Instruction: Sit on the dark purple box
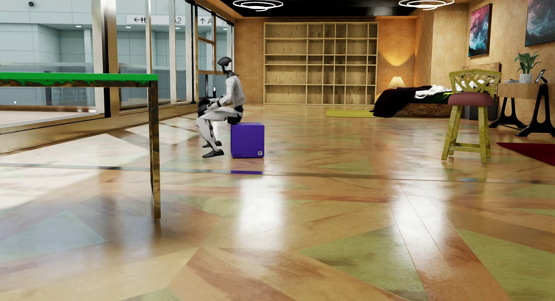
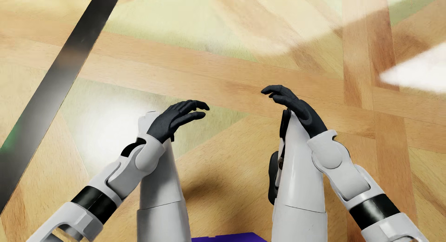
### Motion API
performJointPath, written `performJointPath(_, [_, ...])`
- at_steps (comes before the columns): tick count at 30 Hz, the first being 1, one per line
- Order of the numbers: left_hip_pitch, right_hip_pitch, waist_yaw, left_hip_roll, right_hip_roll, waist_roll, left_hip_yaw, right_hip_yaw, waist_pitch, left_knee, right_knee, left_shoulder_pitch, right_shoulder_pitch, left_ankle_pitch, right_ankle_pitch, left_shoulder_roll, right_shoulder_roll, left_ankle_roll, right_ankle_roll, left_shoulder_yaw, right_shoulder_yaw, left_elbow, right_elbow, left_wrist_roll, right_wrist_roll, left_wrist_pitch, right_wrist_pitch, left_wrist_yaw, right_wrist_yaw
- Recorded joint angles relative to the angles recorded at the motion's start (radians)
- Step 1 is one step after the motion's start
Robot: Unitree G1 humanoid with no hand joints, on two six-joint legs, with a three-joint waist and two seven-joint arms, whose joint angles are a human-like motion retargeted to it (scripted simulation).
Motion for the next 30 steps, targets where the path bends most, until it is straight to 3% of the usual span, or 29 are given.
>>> performJointPath(2, [0.040,0.033,-0.004,-0.005,0.010,-0.004,0.004,-0.002,-0.028,-0.010,-0.007,0.030,0.025,0.009,0.007,-0.057,0.096,0.008,-0.012,0.034,-0.038,0.069,0.075,-0.004,-0.016,0.007,0.013,-0.014,-0.010])
performJointPath(5, [0.095,0.074,-0.009,-0.009,0.035,-0.014,0.011,-0.006,-0.067,-0.021,-0.011,0.051,0.020,0.017,0.018,-0.094,0.137,0.018,-0.039,0.045,-0.016,0.160,0.176,-0.029,-0.009,0.021,0.023,0.005,-0.036])
performJointPath(8, [0.139,0.106,-0.011,-0.014,0.048,-0.022,0.017,-0.011,-0.107,-0.028,-0.011,0.099,0.042,0.022,0.021,-0.116,0.139,0.025,-0.060,0.089,-0.013,0.244,0.267,-0.086,0.036,0.059,0.040,0.049,-0.080])
performJointPath(10, [0.156,0.119,-0.009,-0.021,0.051,-0.025,0.019,-0.011,-0.131,-0.032,-0.012,0.151,0.085,0.028,0.026,-0.138,0.152,0.030,-0.067,0.145,-0.051,0.328,0.364,-0.157,0.089,0.098,0.064,0.055,-0.119])
performJointPath(12, [0.166,0.130,-0.006,-0.026,0.055,-0.025,0.023,-0.015,-0.144,-0.034,-0.016,0.194,0.121,0.036,0.032,-0.156,0.158,0.042,-0.072,0.200,-0.091,0.461,0.512,-0.239,0.142,0.160,0.119,0.010,-0.087])
performJointPath(14, [0.179,0.142,-0.007,-0.029,0.057,-0.029,0.026,-0.022,-0.151,-0.037,-0.019,0.241,0.147,0.040,0.037,-0.151,0.154,0.047,-0.082,0.219,-0.098,0.611,0.693,-0.260,0.122,0.210,0.182,-0.101,0.025])
performJointPath(16, [0.189,0.154,-0.010,-0.024,0.063,-0.033,0.029,-0.028,-0.155,-0.038,-0.023,0.284,0.172,0.041,0.039,-0.145,0.165,0.048,-0.087,0.221,-0.087,0.754,0.863,-0.206,0.036,0.222,0.203,-0.240,0.137])
performJointPath(18, [0.196,0.162,-0.012,-0.017,0.067,-0.034,0.032,-0.032,-0.165,-0.039,-0.026,0.336,0.217,0.039,0.039,-0.159,0.194,0.049,-0.088,0.224,-0.083,0.843,0.986,-0.075,-0.064,0.189,0.193,-0.339,0.202])
performJointPath(19, [0.198,0.166,-0.012,-0.015,0.066,-0.034,0.033,-0.033,-0.167,-0.039,-0.027,0.359,0.245,0.039,0.039,-0.172,0.209,0.049,-0.087,0.230,-0.088,0.873,1.022,-0.042,-0.094,0.191,0.199,-0.364,0.224])
performJointPath(21, [0.200,0.174,-0.013,-0.011,0.068,-0.034,0.034,-0.035,-0.172,-0.037,-0.029,0.414,0.313,0.038,0.039,-0.197,0.234,0.050,-0.085,0.264,-0.115,0.895,1.045,-0.048,-0.107,0.197,0.200,-0.361,0.240])
performJointPath(25, [0.199,0.184,-0.015,-0.007,0.076,-0.034,0.031,-0.036,-0.179,-0.034,-0.033,0.498,0.396,0.039,0.043,-0.221,0.260,0.050,-0.083,0.327,-0.142,0.802,0.980,-0.109,-0.113,0.189,0.186,-0.341,0.277])
performJointPath(28, [0.204,0.196,-0.015,-0.006,0.084,-0.035,0.027,-0.035,-0.179,-0.034,-0.037,0.498,0.391,0.041,0.046,-0.207,0.267,0.052,-0.083,0.306,-0.122,0.726,0.932,-0.088,-0.121,0.163,0.174,-0.371,0.296])
performJointPath(30, [0.206,0.201,-0.013,-0.011,0.087,-0.039,0.027,-0.036,-0.179,-0.035,-0.040,0.465,0.364,0.043,0.048,-0.202,0.270,0.055,-0.087,0.277,-0.103,0.722,0.930,-0.059,-0.116,0.153,0.171,-0.353,0.272])
